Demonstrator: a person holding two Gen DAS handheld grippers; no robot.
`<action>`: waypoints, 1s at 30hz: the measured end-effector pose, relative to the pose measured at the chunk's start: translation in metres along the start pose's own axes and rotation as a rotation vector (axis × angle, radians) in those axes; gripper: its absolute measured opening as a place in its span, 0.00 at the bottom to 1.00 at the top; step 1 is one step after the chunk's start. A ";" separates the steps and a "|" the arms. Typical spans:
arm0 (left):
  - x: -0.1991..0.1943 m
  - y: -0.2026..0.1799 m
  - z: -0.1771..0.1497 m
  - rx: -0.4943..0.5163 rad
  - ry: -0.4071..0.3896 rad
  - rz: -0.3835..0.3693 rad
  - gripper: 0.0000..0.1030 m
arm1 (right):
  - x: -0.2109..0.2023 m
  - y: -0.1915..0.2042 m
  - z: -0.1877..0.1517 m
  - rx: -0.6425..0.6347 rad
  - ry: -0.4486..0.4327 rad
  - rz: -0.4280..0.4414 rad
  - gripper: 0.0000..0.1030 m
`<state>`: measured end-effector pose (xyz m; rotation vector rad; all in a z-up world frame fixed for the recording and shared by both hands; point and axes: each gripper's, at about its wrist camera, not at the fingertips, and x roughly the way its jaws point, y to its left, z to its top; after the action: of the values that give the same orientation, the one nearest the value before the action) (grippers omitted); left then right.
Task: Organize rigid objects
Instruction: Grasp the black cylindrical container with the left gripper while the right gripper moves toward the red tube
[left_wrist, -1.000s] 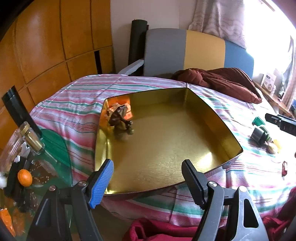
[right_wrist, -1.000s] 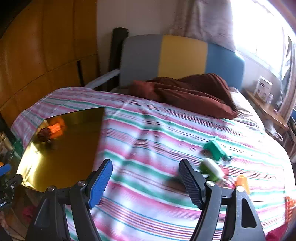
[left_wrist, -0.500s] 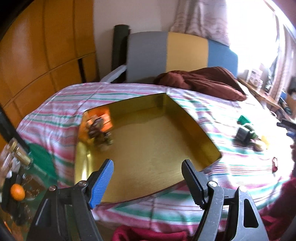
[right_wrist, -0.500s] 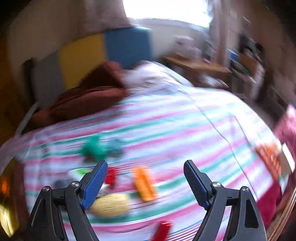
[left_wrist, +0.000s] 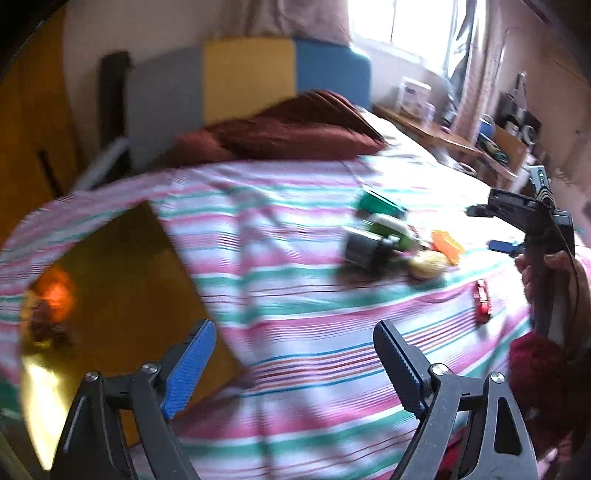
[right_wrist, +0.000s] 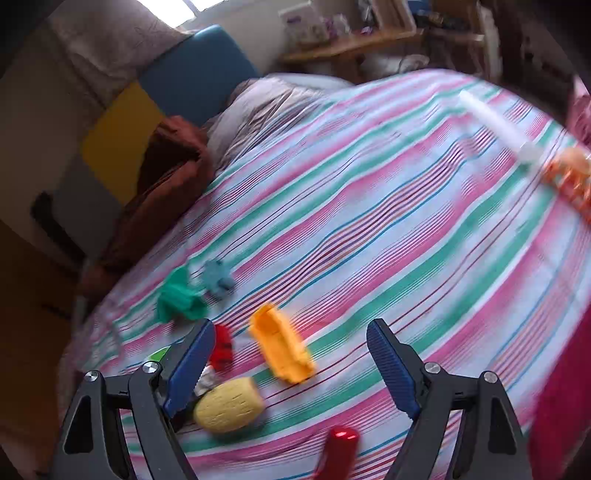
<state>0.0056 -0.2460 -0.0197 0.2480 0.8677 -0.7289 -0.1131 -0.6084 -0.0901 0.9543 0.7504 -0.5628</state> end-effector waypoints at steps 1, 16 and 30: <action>0.010 -0.005 0.003 -0.009 0.027 -0.027 0.86 | 0.002 -0.001 0.001 0.006 0.003 0.012 0.83; 0.130 -0.014 0.062 -0.505 0.216 -0.225 0.76 | 0.001 0.003 0.004 0.038 0.023 0.142 0.83; 0.166 -0.041 0.069 -0.249 0.157 -0.060 0.46 | 0.002 -0.008 0.008 0.102 0.031 0.172 0.83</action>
<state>0.0906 -0.3884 -0.0997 0.0573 1.1095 -0.6552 -0.1148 -0.6195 -0.0928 1.1129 0.6643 -0.4394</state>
